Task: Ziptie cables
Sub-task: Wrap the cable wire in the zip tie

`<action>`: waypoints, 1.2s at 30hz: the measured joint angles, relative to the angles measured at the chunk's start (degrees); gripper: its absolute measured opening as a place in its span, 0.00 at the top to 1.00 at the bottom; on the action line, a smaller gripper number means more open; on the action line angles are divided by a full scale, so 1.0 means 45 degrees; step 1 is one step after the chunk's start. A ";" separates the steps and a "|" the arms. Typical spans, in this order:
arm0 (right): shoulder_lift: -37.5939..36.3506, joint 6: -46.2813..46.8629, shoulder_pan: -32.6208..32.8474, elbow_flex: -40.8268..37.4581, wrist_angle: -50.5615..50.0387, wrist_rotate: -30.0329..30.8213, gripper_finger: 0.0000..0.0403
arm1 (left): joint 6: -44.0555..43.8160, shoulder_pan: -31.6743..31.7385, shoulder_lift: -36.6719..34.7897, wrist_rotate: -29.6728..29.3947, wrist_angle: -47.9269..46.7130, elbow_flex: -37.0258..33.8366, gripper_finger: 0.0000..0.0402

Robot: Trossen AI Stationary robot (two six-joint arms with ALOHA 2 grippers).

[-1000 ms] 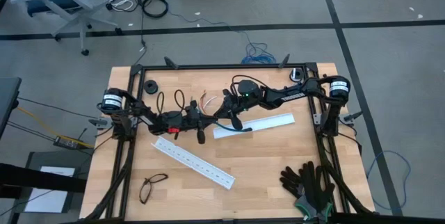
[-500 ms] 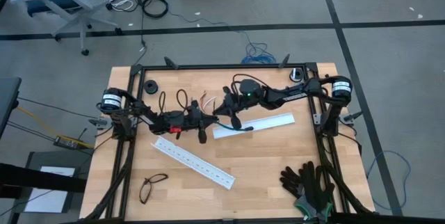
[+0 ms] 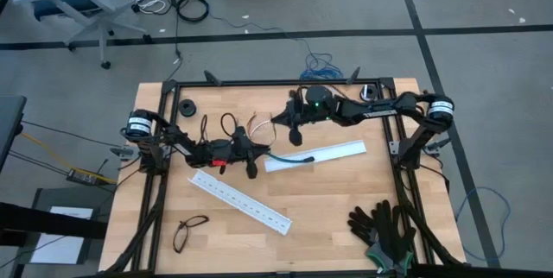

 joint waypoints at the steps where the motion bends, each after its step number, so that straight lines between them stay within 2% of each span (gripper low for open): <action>1: -0.0205 -0.0004 -0.0104 0.0000 -0.0661 0.0713 1.00 | -0.0028 -0.0030 0.0000 -0.0287 0.0011 0.0000 0.98; 5: -0.1030 -0.0298 -0.0272 -0.0005 -0.3367 0.3542 1.00 | -0.0091 -0.0174 -0.0006 -0.1711 0.0153 0.0006 0.99; 7: -0.1338 -0.0335 -0.0276 -0.0005 -0.4484 0.4540 1.00 | -0.0088 -0.0231 -0.0006 -0.2104 0.0146 0.0010 0.99; 14: -0.1415 0.0223 -0.0244 -0.0005 -0.6863 0.4907 1.00 | -0.0009 -0.0327 -0.0006 -0.2305 0.0391 -0.0008 1.00; 16: -0.1414 0.0901 -0.0272 -0.0005 -0.7828 0.6285 1.00 | -0.0002 -0.0371 -0.0006 -0.2562 0.0556 0.0008 1.00; 19: -0.1414 0.1474 -0.0387 -0.0018 -0.9342 0.9286 1.00 | 0.0026 -0.0487 -0.0006 -0.2604 0.0365 -0.0004 1.00; 21: -0.1404 0.1570 -0.0455 -0.0029 -0.9702 1.0166 1.00 | -0.0200 -0.0523 -0.0006 -0.2589 0.0100 -0.0010 1.00; 28: -0.1404 0.2053 -0.0254 -0.0052 -0.9424 0.9669 1.00 | -0.0342 -0.0559 -0.0006 -0.2643 -0.0074 -0.0015 1.00; 34: -0.1404 0.0826 0.0435 -0.0053 -0.8514 0.5366 1.00 | -0.0585 -0.0559 -0.0006 -0.3230 -0.0263 -0.0011 1.00; 36: -0.1404 0.0579 0.0649 -0.0053 -0.8085 0.4506 1.00 | -0.0645 -0.0557 -0.0006 -0.3577 -0.0415 -0.0012 1.00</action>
